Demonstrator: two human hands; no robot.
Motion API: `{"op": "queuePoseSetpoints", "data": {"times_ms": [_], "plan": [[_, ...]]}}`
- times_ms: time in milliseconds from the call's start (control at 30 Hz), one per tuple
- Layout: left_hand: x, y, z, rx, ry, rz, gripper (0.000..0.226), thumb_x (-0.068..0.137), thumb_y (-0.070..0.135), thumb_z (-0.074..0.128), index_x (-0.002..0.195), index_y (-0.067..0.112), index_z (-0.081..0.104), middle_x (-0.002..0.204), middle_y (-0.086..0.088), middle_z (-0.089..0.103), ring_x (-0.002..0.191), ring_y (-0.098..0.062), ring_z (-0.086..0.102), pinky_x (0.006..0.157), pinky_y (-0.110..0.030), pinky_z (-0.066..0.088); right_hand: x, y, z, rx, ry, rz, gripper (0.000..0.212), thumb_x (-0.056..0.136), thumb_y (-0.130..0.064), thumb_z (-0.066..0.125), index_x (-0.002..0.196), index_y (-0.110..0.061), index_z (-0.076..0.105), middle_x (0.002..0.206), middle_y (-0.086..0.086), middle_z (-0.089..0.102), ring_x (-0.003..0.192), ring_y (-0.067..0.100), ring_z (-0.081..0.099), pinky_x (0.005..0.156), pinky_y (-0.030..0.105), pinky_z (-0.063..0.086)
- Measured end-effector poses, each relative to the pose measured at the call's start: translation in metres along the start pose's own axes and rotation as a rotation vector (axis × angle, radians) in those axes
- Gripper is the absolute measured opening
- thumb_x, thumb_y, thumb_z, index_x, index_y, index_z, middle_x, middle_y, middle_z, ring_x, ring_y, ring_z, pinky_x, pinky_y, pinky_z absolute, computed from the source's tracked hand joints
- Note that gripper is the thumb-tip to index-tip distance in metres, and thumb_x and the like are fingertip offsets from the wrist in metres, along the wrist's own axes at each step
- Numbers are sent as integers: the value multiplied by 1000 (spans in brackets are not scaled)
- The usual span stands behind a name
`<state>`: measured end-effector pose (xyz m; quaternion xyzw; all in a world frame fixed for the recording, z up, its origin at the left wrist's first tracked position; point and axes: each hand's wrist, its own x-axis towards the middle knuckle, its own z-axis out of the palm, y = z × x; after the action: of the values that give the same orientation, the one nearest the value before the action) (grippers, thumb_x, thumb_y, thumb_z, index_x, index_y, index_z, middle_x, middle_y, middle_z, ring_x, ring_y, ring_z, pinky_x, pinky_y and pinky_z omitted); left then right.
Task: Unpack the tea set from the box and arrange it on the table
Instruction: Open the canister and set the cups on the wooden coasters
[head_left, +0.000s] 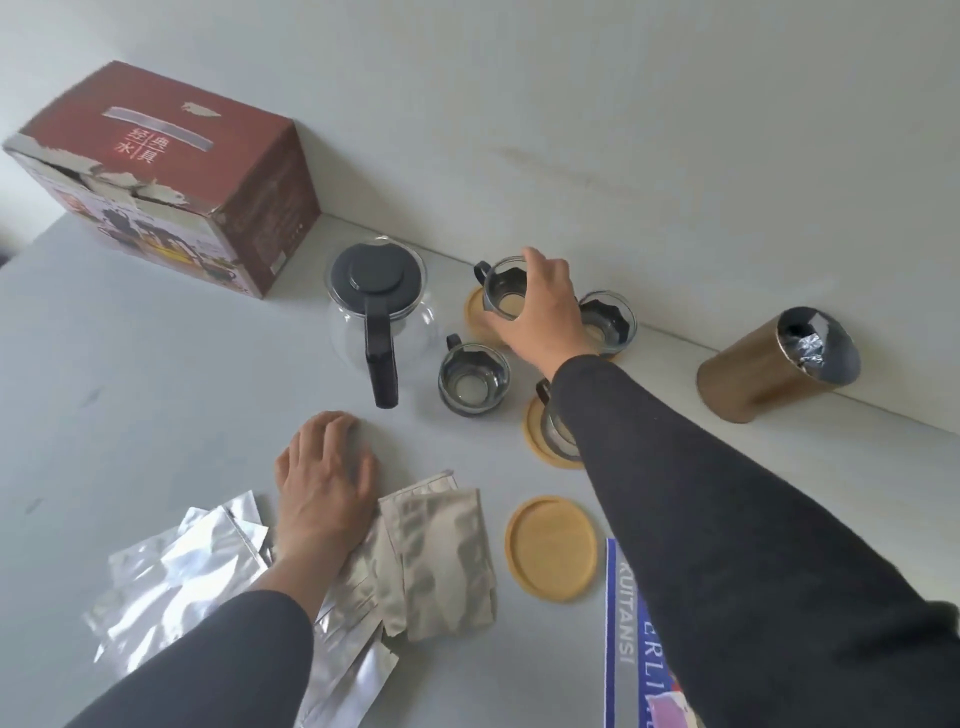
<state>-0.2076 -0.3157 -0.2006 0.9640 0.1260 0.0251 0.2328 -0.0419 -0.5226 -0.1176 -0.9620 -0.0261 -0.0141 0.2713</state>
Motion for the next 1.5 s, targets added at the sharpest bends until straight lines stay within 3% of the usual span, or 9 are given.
{"op": "queuePoseSetpoints", "data": {"times_ms": [500,733,933,1033,1200,1300,1500], "plan": [[1,0,2,19,31,-1,46,78,38,35,117,21,50,123,2,46,120,-18,39,102,-36,27,18,12,18,-49,-123,-4,87,78,-45,69,145,-13,24,139,15,34,130,30,32,102,37,33],[1,0,1,0,17,1,45,79,36,37,119,20,49,125,1,46,122,-20,38,105,-36,24,-12,0,2,34,150,-119,61,85,-36,62,135,-8,42,130,13,43,122,27,41,98,33,39],[0,-1,0,-27,15,7,43,82,34,40,120,17,50,125,-2,46,123,-24,39,107,-39,24,-61,-9,1,41,221,-137,49,78,-33,67,118,-5,57,114,14,53,107,29,51,91,37,46],[-1,-1,0,-48,15,15,34,87,23,52,120,16,50,126,-4,46,124,-25,38,107,-39,24,-83,-12,10,3,129,-131,59,75,-36,72,122,-6,54,117,13,51,109,29,49,94,35,43],[-2,-1,-1,-76,13,21,34,88,22,51,121,14,50,127,-4,45,125,-23,37,108,-38,23,-98,-18,37,-32,-25,-20,90,71,-54,74,140,-13,34,134,11,40,126,27,37,104,36,36],[-2,-2,-1,-83,13,31,34,88,23,49,121,14,50,127,-4,45,124,-23,37,108,-38,23,-99,-21,51,-38,6,43,94,68,-56,75,140,-14,32,134,12,40,125,28,38,104,40,38],[-1,-5,1,-94,21,48,35,89,26,48,121,13,50,126,-4,46,124,-23,38,107,-38,24,-98,-21,63,-10,87,102,93,69,-48,77,142,-12,31,133,15,42,124,29,39,102,35,36]]}}
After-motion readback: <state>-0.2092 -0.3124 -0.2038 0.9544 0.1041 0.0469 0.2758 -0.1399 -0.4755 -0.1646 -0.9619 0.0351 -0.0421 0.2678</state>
